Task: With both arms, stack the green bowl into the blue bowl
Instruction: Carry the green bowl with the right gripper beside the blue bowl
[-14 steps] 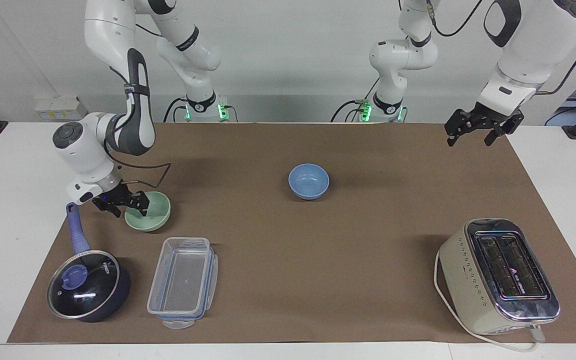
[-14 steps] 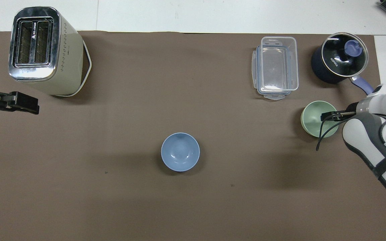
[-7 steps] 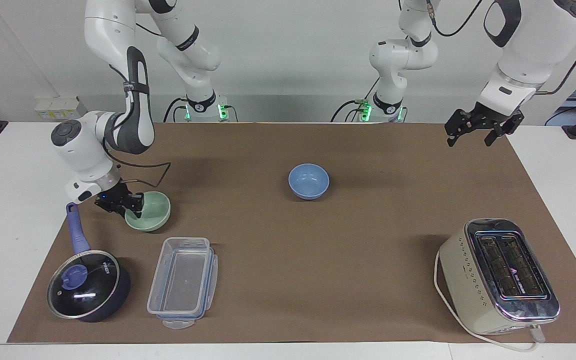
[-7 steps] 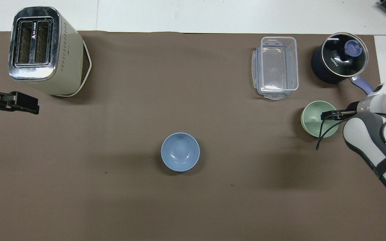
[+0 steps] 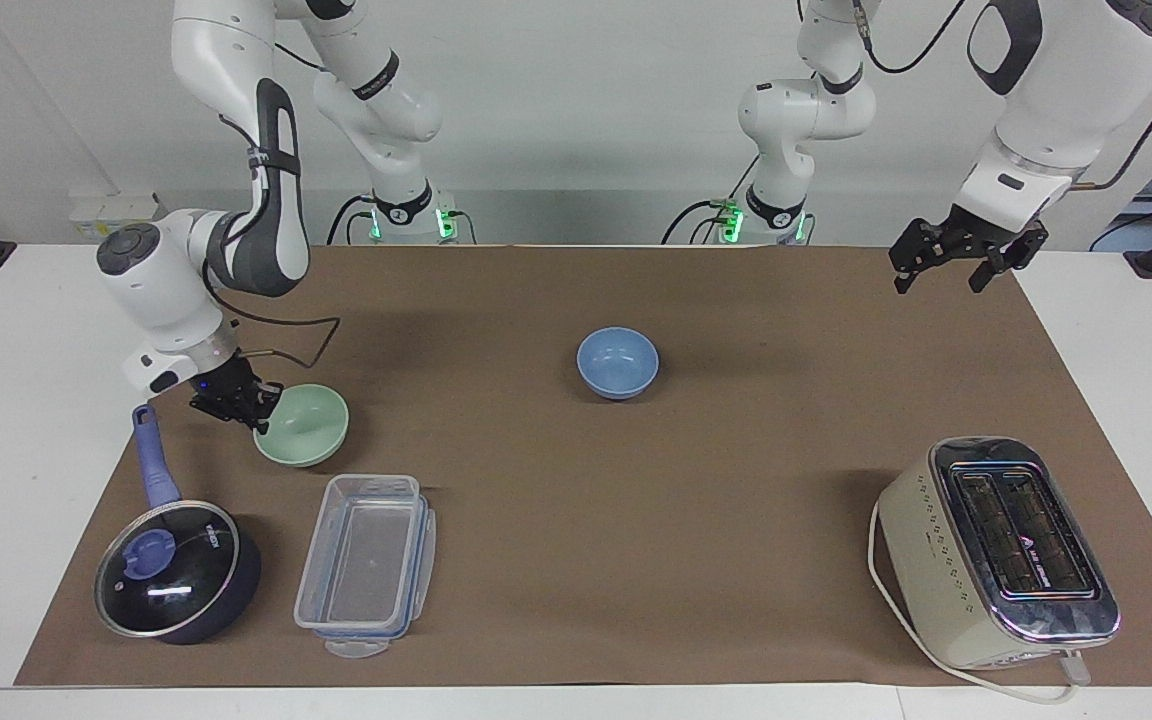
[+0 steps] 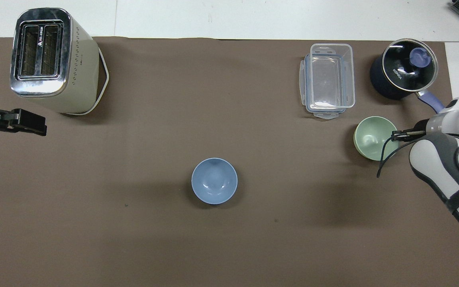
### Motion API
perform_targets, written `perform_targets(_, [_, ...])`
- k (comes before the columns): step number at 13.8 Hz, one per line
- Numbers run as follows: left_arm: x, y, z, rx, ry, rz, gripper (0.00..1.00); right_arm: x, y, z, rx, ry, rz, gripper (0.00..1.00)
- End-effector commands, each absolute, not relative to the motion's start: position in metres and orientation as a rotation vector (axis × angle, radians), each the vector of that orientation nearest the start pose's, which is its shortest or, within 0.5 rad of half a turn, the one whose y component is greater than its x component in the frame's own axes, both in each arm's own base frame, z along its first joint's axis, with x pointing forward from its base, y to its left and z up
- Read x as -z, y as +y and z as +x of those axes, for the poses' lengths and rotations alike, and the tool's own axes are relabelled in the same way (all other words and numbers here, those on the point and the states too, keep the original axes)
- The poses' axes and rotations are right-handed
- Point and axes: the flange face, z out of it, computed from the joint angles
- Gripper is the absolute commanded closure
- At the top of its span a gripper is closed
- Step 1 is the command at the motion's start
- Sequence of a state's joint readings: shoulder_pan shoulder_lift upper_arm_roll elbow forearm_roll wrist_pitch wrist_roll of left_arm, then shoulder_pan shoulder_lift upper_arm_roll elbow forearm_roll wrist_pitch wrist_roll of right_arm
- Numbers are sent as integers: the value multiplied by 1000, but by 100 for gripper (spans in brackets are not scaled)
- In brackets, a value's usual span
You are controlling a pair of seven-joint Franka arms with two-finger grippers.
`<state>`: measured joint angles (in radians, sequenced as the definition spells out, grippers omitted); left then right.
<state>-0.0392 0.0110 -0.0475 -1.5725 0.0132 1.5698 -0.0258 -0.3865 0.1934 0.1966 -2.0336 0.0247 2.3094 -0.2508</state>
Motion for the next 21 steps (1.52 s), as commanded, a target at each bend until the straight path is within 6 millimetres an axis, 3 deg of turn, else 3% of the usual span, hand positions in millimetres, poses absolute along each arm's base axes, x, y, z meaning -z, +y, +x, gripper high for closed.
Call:
perform_targets(1, [-618,-43,550,-2,92,-3132,0,-403,-101,564,110,-84,-3050,100])
perform_targets(4, [-618,-42,550,-2,89,-3132,0,-423,-83,550,47,-137,-2938,100])
perform_targets(7, [-619,-43,550,1,92,-3132,0,-438,-36,550,72,-248,-2922,100])
perform_targets(11, [-619,-43,550,1,91,-3132,0,-450,46,550,99,-282,-2916,100])
perform_targets(17, [-618,-42,550,-2,89,-3132,0,-452,195,534,179,-230,-2905,100])
perform_targets(21, [-618,-43,550,-2,89,-3132,0,-459,252,513,192,-237,-2909,100])
